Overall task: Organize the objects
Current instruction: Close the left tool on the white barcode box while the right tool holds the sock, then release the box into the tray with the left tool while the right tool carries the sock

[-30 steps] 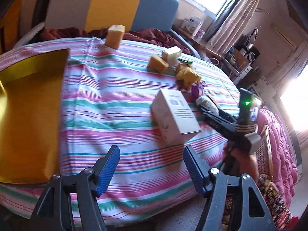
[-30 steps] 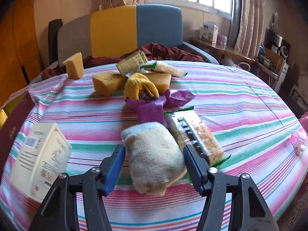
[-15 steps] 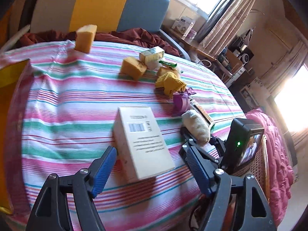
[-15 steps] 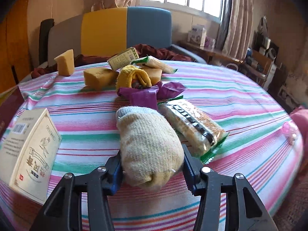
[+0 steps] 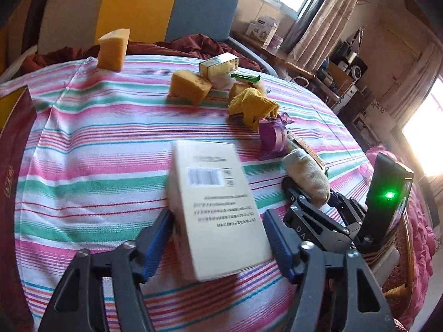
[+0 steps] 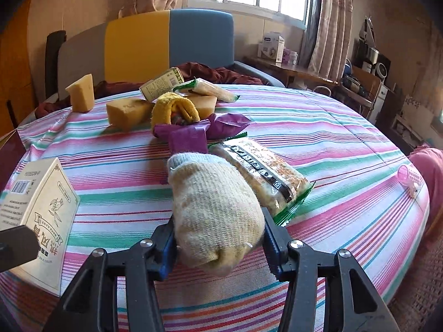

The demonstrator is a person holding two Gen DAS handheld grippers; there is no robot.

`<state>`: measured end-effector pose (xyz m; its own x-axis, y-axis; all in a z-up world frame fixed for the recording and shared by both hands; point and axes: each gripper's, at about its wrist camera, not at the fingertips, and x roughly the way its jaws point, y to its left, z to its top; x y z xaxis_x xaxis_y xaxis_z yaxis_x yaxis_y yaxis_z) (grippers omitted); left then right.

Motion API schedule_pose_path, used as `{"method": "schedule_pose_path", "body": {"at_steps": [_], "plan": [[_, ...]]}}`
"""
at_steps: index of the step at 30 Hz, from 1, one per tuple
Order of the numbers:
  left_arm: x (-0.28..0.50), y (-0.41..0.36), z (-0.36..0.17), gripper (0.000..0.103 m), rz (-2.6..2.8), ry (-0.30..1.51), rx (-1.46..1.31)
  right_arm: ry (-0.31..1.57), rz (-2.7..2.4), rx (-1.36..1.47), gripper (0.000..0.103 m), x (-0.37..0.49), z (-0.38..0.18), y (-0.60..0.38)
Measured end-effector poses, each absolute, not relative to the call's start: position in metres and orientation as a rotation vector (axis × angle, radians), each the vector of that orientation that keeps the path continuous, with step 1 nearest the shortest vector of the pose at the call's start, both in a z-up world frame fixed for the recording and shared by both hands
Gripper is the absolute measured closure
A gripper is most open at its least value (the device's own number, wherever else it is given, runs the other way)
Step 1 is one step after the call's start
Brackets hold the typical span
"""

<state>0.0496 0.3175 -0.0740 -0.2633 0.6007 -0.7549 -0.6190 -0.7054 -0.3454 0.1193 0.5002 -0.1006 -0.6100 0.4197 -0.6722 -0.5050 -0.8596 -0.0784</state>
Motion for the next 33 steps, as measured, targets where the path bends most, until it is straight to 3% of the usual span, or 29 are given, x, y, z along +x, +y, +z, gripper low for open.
{"method": "schedule_pose_path", "body": {"at_steps": [1, 14, 21, 33], "plan": [[0.049, 0.316, -0.075, 0.044, 2.033, 0.022, -1.197, 0.158, 2.427, -0.971, 0.05, 0.119, -0.101, 0.5], [0.053, 0.288, -0.07, 0.047, 2.08, 0.061, -1.132, 0.089, 2.42, -0.996, 0.05, 0.119, -0.096, 0.489], [0.046, 0.247, -0.049, 0.052, 2.118, -0.034, -1.093, -0.019, 2.464, -0.988, 0.05, 0.119, -0.078, 0.461], [0.021, 0.143, -0.008, 0.053, 2.28, -0.195, -0.994, -0.14, 2.599, -0.974, 0.05, 0.107, -0.044, 0.392]]}}
